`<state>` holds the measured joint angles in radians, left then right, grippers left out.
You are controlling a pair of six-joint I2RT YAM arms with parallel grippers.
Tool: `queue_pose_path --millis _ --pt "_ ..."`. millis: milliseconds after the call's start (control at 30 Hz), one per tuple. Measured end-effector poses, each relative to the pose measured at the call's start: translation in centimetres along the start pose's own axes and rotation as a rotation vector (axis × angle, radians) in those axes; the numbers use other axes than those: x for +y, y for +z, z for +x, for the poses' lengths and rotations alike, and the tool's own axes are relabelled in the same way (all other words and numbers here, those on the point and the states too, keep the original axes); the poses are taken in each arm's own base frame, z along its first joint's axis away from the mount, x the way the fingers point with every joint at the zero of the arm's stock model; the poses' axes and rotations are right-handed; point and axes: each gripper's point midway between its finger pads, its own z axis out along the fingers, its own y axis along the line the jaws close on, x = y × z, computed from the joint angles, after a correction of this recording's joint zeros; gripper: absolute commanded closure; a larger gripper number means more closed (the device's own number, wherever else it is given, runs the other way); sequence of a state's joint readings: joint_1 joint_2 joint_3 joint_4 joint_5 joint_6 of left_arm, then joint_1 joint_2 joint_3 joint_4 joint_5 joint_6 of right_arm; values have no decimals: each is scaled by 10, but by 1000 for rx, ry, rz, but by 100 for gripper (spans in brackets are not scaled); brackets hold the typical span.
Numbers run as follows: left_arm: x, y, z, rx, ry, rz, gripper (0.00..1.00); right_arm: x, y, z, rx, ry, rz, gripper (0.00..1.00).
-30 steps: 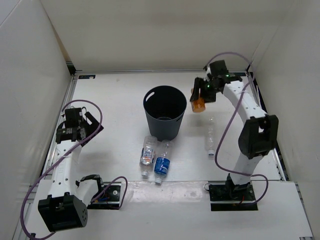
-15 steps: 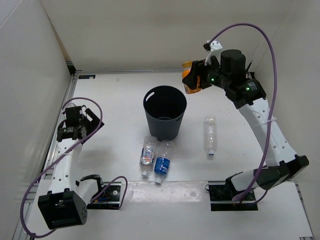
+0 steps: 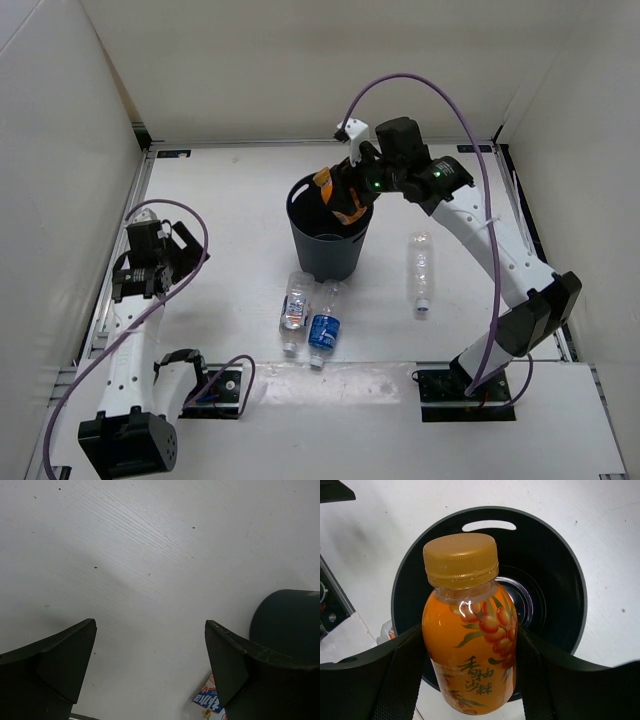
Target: Put the plastic bottles in the bin
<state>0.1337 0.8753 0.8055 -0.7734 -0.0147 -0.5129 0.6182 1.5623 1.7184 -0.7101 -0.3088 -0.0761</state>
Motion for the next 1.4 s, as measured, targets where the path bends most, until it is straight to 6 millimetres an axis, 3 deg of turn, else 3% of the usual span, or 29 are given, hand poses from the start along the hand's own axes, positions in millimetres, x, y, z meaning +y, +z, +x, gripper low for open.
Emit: queue_pose_path --millis 67,200,433,667,700,767,1033,1133,1233,1400 --pt "3 -2 4 5 13 -1 0 5 1 0 3 -21 -5 44" --pt "6 -3 11 14 32 3 0 10 4 1 9 -53 2 32" --pt "6 -5 16 22 47 14 0 4 -1 -4 -7 -43 22 30" --pt "11 0 24 38 48 6 0 -9 -26 -18 -70 14 15 32" --pt "11 0 25 39 48 6 0 -8 -29 -19 -76 18 8 29" --pt "11 1 26 43 49 4 0 -3 -32 -21 -84 19 -10 10" --pt "12 3 25 44 69 1 0 3 -37 -29 -105 59 -33 10" --pt "15 4 26 48 78 -10 0 -11 -48 -44 -149 90 13 10" --pt "16 6 26 53 84 -19 0 -40 -60 -52 -189 138 110 10" --pt "17 7 27 60 93 -24 0 -108 -76 -27 -180 283 308 10"
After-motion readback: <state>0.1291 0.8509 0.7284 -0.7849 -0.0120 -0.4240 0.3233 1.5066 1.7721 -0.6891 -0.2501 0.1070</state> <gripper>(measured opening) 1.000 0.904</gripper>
